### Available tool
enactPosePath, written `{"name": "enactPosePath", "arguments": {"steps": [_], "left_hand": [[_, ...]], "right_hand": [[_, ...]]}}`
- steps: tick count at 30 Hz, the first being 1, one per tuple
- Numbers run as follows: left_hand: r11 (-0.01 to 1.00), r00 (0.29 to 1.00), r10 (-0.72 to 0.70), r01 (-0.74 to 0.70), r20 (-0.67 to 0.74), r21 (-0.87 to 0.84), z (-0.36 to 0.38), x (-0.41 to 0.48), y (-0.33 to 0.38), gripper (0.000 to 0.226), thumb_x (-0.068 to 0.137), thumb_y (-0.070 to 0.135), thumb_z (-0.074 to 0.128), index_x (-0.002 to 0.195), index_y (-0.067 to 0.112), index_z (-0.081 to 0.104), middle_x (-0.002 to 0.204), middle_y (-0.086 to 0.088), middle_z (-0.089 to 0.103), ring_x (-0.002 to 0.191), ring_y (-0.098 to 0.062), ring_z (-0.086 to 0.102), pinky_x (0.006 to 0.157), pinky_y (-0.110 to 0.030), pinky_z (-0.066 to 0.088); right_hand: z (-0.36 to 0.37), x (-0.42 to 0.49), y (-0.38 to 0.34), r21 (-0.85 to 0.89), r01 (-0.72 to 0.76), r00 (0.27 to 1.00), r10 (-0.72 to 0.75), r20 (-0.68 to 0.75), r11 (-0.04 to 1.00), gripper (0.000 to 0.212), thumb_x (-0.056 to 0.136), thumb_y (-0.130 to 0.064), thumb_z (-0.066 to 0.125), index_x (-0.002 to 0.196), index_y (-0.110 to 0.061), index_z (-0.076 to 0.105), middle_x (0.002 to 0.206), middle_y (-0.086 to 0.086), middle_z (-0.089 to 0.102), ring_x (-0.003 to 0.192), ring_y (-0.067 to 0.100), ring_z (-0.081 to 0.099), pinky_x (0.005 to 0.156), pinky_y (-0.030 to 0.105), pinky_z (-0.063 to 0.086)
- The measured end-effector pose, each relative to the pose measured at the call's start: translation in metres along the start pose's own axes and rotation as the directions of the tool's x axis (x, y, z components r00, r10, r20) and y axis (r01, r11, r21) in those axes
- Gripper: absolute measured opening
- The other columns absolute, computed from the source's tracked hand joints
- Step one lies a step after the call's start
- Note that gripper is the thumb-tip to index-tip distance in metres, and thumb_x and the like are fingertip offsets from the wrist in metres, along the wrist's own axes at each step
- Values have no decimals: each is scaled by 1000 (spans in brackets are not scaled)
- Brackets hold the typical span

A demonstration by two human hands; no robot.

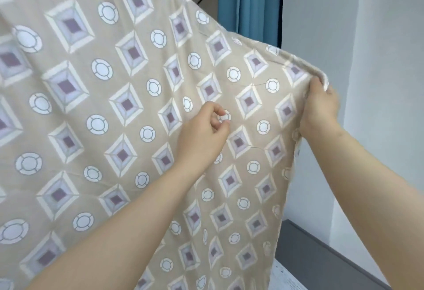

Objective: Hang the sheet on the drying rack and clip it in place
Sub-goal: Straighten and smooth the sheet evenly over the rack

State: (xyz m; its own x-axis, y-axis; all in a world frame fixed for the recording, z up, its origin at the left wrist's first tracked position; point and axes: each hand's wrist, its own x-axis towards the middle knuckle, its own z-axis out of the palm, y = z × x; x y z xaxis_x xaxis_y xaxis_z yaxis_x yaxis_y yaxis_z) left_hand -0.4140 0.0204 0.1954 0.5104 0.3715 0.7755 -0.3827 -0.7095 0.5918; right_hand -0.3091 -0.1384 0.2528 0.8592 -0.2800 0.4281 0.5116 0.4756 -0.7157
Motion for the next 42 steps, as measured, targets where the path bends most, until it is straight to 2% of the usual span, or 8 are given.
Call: {"name": "enactPosePath", "arguments": {"steps": [3, 5, 10, 13, 17, 21, 28, 42], "left_hand": [[1000, 1000, 5, -6, 23, 18, 3, -2, 2, 16, 85, 25, 57, 79, 36, 48, 66, 10, 59, 72, -18, 63, 75, -39, 52], [1000, 1000, -4, 4, 29, 12, 2, -6, 0, 17, 86, 25, 57, 79, 37, 47, 66, 9, 59, 74, -18, 64, 76, -38, 51], [998, 996, -51, 48, 72, 46, 1, -16, -4, 21, 86, 26, 57, 75, 40, 45, 66, 12, 60, 75, -17, 66, 78, -39, 51], [996, 995, -75, 72, 62, 46, -3, -19, -10, 18, 85, 27, 57, 76, 40, 47, 66, 12, 59, 74, -19, 66, 78, -42, 52], [995, 995, -91, 88, 43, 48, -7, -24, -17, 19, 84, 26, 59, 75, 38, 49, 61, 14, 58, 74, -19, 66, 79, -43, 52], [998, 997, -69, 69, 31, 7, -14, -39, -19, 20, 86, 22, 59, 78, 38, 50, 64, 12, 58, 70, -19, 64, 77, -45, 53], [993, 983, -112, 105, -146, -55, -43, -85, -38, 28, 86, 15, 60, 80, 41, 51, 66, 22, 56, 59, -9, 53, 74, -45, 53], [920, 910, -307, 359, -279, 159, -126, -165, -83, 27, 86, 16, 60, 81, 40, 49, 70, 12, 56, 64, -13, 56, 69, -32, 45]], "right_hand": [[-11, 7, 8, -75, -48, 998, 46, -32, 996, 5, 90, -21, 55, 92, -26, 56, 75, -10, 53, 59, 4, 48, 55, 16, 40], [-16, 0, 18, -156, -105, 990, 118, 72, 982, 23, 85, -16, 62, 104, -23, 52, 79, -6, 54, 61, 7, 49, 51, 18, 40], [-29, -13, 33, -472, -152, 962, 239, 130, 868, 19, 84, -6, 60, 69, -16, 52, 59, 1, 37, 49, 15, 30, 39, 20, 26], [-34, -5, 32, -308, -221, 973, 228, -11, 925, 23, 86, -3, 53, 67, -17, 50, 58, 3, 41, 45, 16, 35, 36, 19, 33], [-30, -11, 30, -145, -269, 959, 279, 53, 952, 15, 93, -8, 45, 105, -17, 45, 80, 3, 52, 64, 16, 55, 60, 25, 51], [-30, -38, 46, -299, -230, 944, 287, 163, 926, 70, 91, -26, 56, 146, -33, 13, 139, -1, 39, 122, 22, 44, 97, 36, 37], [-31, -119, 83, -330, -71, 928, 184, 325, 941, 16, 87, -14, 57, 95, -26, 50, 76, -5, 51, 66, 12, 49, 62, 22, 41], [-13, -241, 133, -365, -87, 719, 312, 621, 927, 21, 85, -5, 59, 82, -25, 50, 63, -7, 46, 52, 1, 44, 58, 19, 39]]}}
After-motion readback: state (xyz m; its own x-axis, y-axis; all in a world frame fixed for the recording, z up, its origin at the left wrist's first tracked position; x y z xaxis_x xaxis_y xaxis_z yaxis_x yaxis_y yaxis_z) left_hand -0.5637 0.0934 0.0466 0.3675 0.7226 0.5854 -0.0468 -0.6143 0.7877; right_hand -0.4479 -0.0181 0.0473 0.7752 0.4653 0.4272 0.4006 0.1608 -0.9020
